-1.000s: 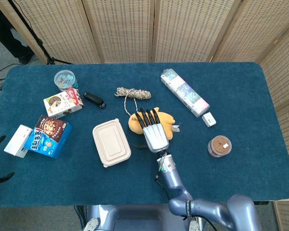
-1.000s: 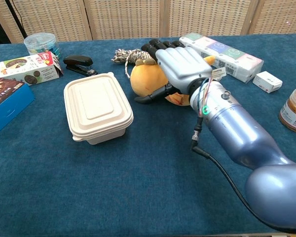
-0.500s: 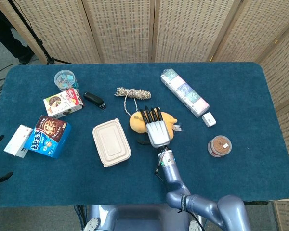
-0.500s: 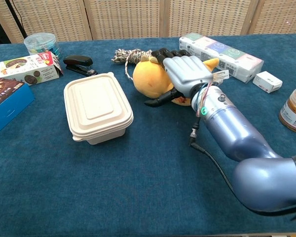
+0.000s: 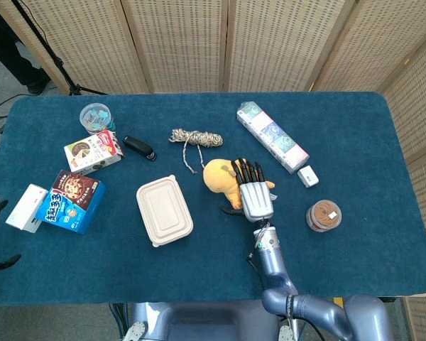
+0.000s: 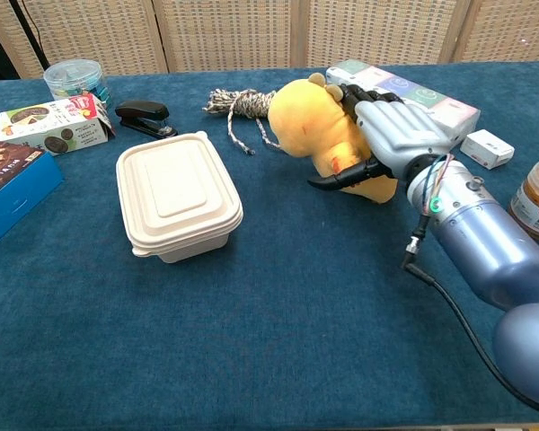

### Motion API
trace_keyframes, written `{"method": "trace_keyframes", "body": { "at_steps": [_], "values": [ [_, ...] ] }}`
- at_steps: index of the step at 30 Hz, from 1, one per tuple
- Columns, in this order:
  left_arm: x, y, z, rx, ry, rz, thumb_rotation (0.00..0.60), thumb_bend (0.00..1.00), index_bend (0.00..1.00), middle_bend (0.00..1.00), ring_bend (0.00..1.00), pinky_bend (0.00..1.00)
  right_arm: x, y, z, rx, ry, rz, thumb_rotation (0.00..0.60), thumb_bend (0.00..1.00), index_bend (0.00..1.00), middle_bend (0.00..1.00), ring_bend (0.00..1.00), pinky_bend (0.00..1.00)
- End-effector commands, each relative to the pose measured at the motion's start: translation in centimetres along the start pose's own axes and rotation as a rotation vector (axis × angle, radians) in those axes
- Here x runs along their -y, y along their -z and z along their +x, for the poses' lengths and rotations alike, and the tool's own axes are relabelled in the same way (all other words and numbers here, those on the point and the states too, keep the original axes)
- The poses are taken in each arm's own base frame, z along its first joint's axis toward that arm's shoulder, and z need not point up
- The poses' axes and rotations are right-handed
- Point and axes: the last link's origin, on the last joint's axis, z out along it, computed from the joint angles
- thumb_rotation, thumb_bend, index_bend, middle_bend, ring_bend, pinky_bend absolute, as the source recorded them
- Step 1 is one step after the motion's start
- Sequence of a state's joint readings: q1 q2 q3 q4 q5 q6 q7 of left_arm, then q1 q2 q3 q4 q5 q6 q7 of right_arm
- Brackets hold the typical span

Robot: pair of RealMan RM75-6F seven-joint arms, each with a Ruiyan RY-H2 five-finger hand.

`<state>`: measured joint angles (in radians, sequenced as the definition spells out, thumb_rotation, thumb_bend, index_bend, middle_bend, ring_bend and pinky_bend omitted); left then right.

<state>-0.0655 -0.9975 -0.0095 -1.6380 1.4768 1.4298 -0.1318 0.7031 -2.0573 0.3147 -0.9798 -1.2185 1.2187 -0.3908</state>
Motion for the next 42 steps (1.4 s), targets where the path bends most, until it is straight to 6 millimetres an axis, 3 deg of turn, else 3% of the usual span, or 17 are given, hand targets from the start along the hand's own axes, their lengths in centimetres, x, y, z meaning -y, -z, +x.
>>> {"method": "trace_keyframes", "body": {
  "at_steps": [1,19,25,34,42],
  "values": [
    [0.0,0.0,0.0,0.001,-0.001,0.0,0.6,0.0,0.0,0.0,0.0,0.0,-0.7,0.4,0.1,0.003,-0.015,-0.014,0.313,0.0,0.0,0.0,0.0,0.0],
    [-0.1,-0.1,-0.1,0.003,-0.003,0.0,0.6,0.0,0.0,0.0,0.0,0.0,-3.2,2.1,0.6,0.008,-0.041,-0.069,0.318,0.0,0.0,0.0,0.0,0.0],
    [-0.1,-0.2,-0.2,0.008,-0.008,-0.002,0.6,0.0,0.0,0.0,0.0,0.0,-2.9,2.5,1.2,0.013,-0.053,-0.042,0.322,0.0,0.0,0.0,0.0,0.0],
    [-0.2,-0.3,-0.2,0.015,-0.01,-0.004,0.6,0.0,0.0,0.0,0.0,0.0,-2.0,3.6,5.0,-0.023,-0.038,0.045,0.326,0.0,0.0,0.0,0.0,0.0],
    [-0.2,-0.1,-0.1,0.013,-0.004,-0.009,0.6,0.0,0.0,0.0,0.0,0.0,-3.7,4.9,9.8,-0.094,0.081,0.11,0.334,0.0,0.0,0.0,0.0,0.0]
  ]
}}
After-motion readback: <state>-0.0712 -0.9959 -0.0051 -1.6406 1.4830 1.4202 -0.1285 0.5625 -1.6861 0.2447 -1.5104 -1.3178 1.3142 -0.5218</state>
